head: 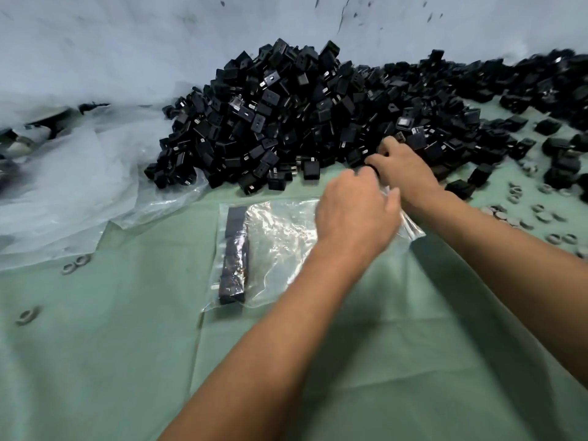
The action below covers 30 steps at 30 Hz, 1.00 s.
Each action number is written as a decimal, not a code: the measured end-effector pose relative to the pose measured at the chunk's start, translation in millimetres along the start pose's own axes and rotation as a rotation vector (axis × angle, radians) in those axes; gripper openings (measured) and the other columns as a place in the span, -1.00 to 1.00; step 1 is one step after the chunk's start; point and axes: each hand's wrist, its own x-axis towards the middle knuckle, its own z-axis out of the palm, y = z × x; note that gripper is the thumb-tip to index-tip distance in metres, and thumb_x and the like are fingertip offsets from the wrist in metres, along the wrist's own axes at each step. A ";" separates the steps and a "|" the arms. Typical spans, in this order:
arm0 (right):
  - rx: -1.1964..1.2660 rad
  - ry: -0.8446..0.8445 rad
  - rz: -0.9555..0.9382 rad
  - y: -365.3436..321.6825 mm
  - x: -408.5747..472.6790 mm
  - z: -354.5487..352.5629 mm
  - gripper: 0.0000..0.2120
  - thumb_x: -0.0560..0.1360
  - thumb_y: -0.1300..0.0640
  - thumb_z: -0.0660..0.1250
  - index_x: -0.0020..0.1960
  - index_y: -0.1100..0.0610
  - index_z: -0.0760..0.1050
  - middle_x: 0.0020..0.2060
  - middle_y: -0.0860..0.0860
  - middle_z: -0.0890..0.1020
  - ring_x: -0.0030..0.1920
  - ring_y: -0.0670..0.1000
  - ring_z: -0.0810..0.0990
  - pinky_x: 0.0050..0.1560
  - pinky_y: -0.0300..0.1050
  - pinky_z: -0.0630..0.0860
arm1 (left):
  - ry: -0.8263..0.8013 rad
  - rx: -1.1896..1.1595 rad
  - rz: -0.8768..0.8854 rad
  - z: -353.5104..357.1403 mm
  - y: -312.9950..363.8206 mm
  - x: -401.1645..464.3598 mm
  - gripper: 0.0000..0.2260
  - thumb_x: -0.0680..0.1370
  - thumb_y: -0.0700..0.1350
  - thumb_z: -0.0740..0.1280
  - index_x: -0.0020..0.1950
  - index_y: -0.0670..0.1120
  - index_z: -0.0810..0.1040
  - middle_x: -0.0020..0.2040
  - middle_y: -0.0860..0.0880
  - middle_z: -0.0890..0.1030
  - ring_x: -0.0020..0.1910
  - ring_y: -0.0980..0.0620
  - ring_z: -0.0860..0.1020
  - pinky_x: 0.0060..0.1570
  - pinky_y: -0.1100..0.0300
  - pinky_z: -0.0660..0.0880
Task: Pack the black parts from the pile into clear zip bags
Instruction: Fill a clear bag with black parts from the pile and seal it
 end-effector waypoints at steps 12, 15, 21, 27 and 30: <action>0.092 0.102 0.035 12.6 -15.4 -16.7 -0.84 0.51 0.18 0.42 0.02 0.11 0.46 -0.05 0.08 0.56 -0.02 0.21 0.55 -0.03 0.07 0.51 | -0.219 -0.097 -0.178 25.8 7.5 -1.7 -0.75 0.41 0.02 0.37 -0.28 -0.06 0.35 -0.27 -0.02 0.44 -0.19 -0.16 0.49 -0.35 0.15 0.31; 0.393 0.065 0.186 11.6 -27.8 -29.3 -0.87 0.50 0.09 0.41 0.03 -0.04 0.53 -0.28 -0.03 0.59 -0.26 0.02 0.54 -0.26 -0.12 0.41 | -0.224 -0.150 -0.222 25.7 1.1 3.3 -0.77 0.46 -0.03 0.32 -0.30 -0.05 0.33 -0.29 -0.03 0.44 -0.24 -0.16 0.47 -0.42 0.17 0.24; 0.863 -0.100 0.402 19.5 -55.6 -36.3 -0.89 0.56 0.05 0.42 -0.08 0.04 0.68 -0.35 0.02 0.56 -0.45 -0.11 0.43 -0.49 -0.25 0.32 | -0.182 -0.009 -0.190 29.0 15.5 4.7 -0.53 0.44 0.33 0.34 -0.30 -0.02 0.29 -0.33 0.03 0.34 -0.21 -0.12 0.43 -0.39 0.17 0.22; 1.016 -0.193 0.407 30.7 -75.1 -40.8 -0.73 0.60 -0.01 0.44 0.05 0.22 0.61 -0.30 0.12 0.60 -0.44 -0.07 0.44 -0.50 -0.25 0.37 | -0.173 -0.098 -0.181 24.0 18.5 10.3 -0.67 0.45 0.12 0.42 -0.29 -0.03 0.35 -0.29 0.00 0.45 -0.25 -0.08 0.49 -0.43 0.20 0.23; 1.097 -0.266 0.320 30.8 -84.0 -48.7 -0.82 0.60 0.09 0.43 0.07 0.22 0.60 -0.23 0.20 0.66 -0.40 -0.05 0.57 -0.47 -0.26 0.47 | -0.097 -0.334 -0.259 15.0 10.6 8.1 -0.73 0.50 0.00 0.31 -0.32 -0.07 0.34 -0.33 0.00 0.44 -0.33 -0.06 0.42 -0.42 0.16 0.20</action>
